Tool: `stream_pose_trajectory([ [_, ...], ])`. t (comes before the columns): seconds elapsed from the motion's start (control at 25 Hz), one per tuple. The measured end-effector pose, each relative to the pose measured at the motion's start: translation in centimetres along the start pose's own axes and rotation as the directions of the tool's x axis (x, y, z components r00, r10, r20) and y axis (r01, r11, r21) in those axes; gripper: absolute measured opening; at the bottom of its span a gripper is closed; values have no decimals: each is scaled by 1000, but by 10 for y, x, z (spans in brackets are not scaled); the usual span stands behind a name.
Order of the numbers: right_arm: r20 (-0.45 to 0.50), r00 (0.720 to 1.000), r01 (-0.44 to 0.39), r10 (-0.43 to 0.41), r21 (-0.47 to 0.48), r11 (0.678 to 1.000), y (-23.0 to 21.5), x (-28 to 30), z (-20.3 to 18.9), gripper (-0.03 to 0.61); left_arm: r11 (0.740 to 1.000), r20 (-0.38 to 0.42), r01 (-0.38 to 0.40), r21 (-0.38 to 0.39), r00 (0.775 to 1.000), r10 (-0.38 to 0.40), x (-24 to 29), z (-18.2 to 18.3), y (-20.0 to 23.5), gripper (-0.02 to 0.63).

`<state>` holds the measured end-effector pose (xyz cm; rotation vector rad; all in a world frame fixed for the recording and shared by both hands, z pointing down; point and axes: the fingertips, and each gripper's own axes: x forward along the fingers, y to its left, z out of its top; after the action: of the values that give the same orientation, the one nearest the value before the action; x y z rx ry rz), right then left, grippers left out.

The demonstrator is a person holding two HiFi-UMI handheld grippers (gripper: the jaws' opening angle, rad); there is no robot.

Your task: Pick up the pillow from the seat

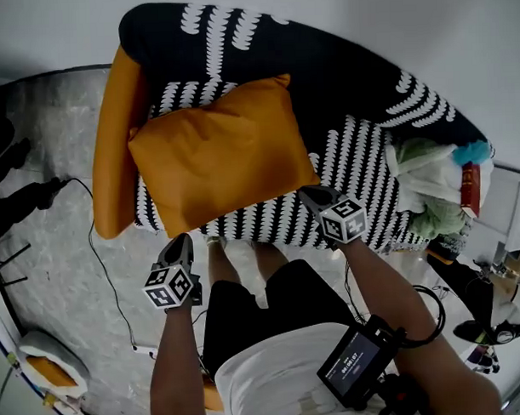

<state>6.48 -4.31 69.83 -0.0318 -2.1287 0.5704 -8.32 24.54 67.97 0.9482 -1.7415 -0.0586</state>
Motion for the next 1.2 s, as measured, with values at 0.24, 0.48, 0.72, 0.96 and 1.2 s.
stream_pose_trajectory([
  [0.24,4,999,49,-49,33,998,-23,5,-2,42,1000,3,-31,-5,1000,31,16,-1,22,29],
  [0.48,23,995,91,-93,71,993,-47,15,-1,162,998,-4,-60,4,998,60,30,-2,46,89],
  [0.72,43,998,50,-56,125,991,-63,24,9,263,999,-37,-36,-11,999,36,45,-8,54,216],
  [0.96,56,997,39,-47,132,991,-68,31,32,369,1000,-44,-1,6,999,2,47,3,59,345],
  [1.2,36,999,-25,20,140,990,-65,48,53,453,999,-51,30,-46,998,-32,56,21,79,494],
])
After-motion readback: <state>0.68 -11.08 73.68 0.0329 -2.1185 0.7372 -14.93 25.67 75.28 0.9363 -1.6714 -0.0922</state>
